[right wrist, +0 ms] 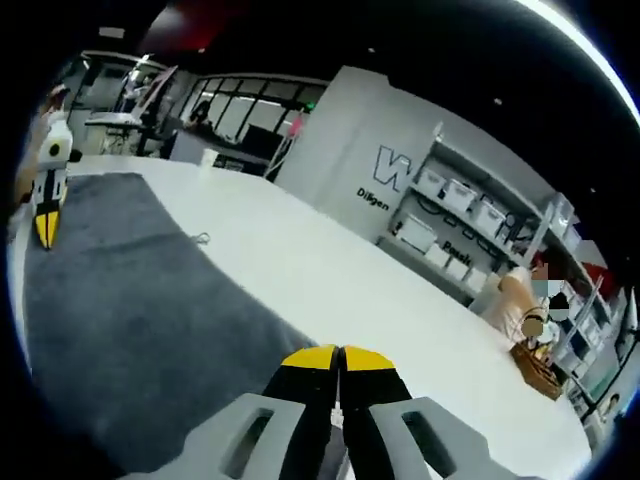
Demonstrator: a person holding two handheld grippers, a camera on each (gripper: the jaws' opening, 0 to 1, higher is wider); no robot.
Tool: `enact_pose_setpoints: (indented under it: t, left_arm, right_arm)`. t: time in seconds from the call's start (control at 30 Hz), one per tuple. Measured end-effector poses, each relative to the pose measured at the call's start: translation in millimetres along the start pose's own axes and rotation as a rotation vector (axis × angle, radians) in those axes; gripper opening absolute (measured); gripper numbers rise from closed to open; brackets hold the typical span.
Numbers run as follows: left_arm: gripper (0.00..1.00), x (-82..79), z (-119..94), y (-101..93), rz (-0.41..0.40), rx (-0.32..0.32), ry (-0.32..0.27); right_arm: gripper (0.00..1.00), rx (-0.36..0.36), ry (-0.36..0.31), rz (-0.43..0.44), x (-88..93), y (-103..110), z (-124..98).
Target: Open the folded towel by lifting each exposed corner and separating the folded layers until the towel lies flat within the target outline without major curled edges
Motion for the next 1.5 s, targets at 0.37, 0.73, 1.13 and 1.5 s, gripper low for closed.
enact_pose_setpoints:
  t: [0.37, 0.73, 1.13, 1.5]
  left_arm:
    - [0.01, 2.4, 1.3, 5.9, -0.060, 0.016, -0.059]
    - [0.01, 4.5, 0.6, 9.4, -0.099, 0.057, -0.142]
    - [0.01, 4.4, 1.6, 5.8, -0.073, 0.042, -0.160]
    - [0.01, 4.0, 1.1, 4.3, -0.019, 0.028, -0.164]
  right_arm:
    - [0.00, -0.048, -0.012, 0.163, 18.0, -12.0, 55.4]
    - [0.00, -0.054, -0.188, 0.368, 44.2, -18.3, 90.8]
    - [0.00, -0.059, -0.185, 0.467, 66.9, -25.1, 91.8]
    - [0.00, -0.060, -0.130, 0.453, 79.1, -26.4, 96.7]
Point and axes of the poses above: the point that each gripper's makers call its tool centre point, and the gripper's own axes: z roughly forward along the fingers, y roughly to its left, x roughly out of its underside, the point moved 3 cm from there along -z, roughly backward along the fingers
